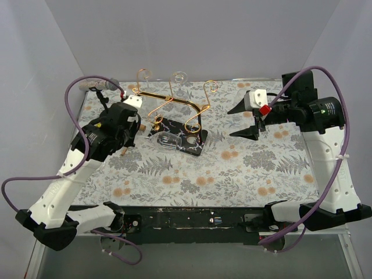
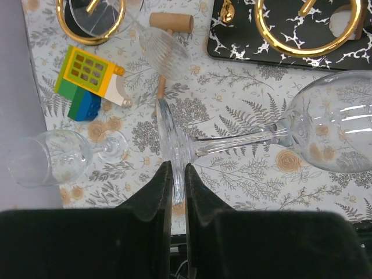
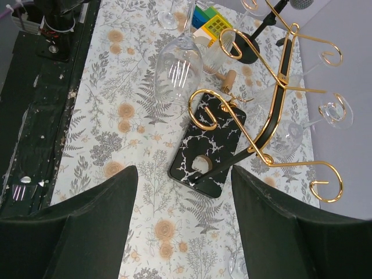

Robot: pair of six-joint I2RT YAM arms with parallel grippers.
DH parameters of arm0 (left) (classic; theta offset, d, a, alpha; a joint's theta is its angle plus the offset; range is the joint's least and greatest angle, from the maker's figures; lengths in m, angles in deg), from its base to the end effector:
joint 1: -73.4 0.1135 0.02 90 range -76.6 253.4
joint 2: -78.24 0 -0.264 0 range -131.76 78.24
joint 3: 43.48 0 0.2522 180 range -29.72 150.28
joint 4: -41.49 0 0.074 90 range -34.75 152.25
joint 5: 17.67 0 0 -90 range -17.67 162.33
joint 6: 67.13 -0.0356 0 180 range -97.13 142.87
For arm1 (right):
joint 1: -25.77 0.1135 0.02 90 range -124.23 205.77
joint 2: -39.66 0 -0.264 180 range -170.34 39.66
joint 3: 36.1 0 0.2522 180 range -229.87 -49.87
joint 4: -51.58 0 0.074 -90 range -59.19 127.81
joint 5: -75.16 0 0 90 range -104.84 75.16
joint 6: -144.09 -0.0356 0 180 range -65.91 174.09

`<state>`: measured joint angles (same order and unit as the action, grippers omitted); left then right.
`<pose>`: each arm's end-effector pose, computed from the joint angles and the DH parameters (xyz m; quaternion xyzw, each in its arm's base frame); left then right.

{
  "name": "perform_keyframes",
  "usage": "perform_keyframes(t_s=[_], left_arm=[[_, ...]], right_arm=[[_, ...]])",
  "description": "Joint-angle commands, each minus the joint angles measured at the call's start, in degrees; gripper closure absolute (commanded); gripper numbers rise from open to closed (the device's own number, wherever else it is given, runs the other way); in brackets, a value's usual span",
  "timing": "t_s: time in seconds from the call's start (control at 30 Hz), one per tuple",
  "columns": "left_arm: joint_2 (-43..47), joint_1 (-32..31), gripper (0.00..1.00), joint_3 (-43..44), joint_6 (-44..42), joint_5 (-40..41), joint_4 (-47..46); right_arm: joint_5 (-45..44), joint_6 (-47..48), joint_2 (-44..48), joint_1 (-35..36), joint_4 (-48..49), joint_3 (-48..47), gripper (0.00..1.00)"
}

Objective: Place the wine glass upside down on the wine glass rack

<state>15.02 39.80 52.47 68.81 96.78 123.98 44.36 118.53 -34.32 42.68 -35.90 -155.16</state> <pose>0.1597 -0.0884 0.4043 -0.1710 0.9045 -0.0622 0.3856 0.1761 0.0855 0.4836 -0.6697 0.4734 0.2722 0.5033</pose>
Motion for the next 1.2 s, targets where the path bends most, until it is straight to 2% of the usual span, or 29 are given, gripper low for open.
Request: perform_keyframes(t_s=[0.0, 0.3, 0.7, 0.97, 1.17], left_arm=[[-0.32, -2.86, 1.0, 4.99, -6.19, 3.85, -2.11], [-1.55, -9.02, 1.0, 5.96, -16.04, 7.45, -2.81], [-5.68, -20.27, 1.0, 10.18, -28.69, 10.97, -9.66], [-8.58, -21.06, 1.0, 8.86, -40.2, 15.89, -17.21], [-10.96, -20.98, 1.0, 7.9, -48.37, 15.9, -23.46]], right_arm=[[2.67, -0.72, 0.15, -0.73, 1.47, -0.17, 0.27], [3.55, -0.55, -0.47, -1.35, 1.64, 0.09, 0.26], [4.08, -0.46, -0.91, -2.14, 1.73, 0.35, 0.26], [4.52, -0.46, -1.35, -2.58, 1.73, 0.27, 0.26], [4.87, -0.29, -1.08, -2.93, 1.82, 0.79, 0.26]])
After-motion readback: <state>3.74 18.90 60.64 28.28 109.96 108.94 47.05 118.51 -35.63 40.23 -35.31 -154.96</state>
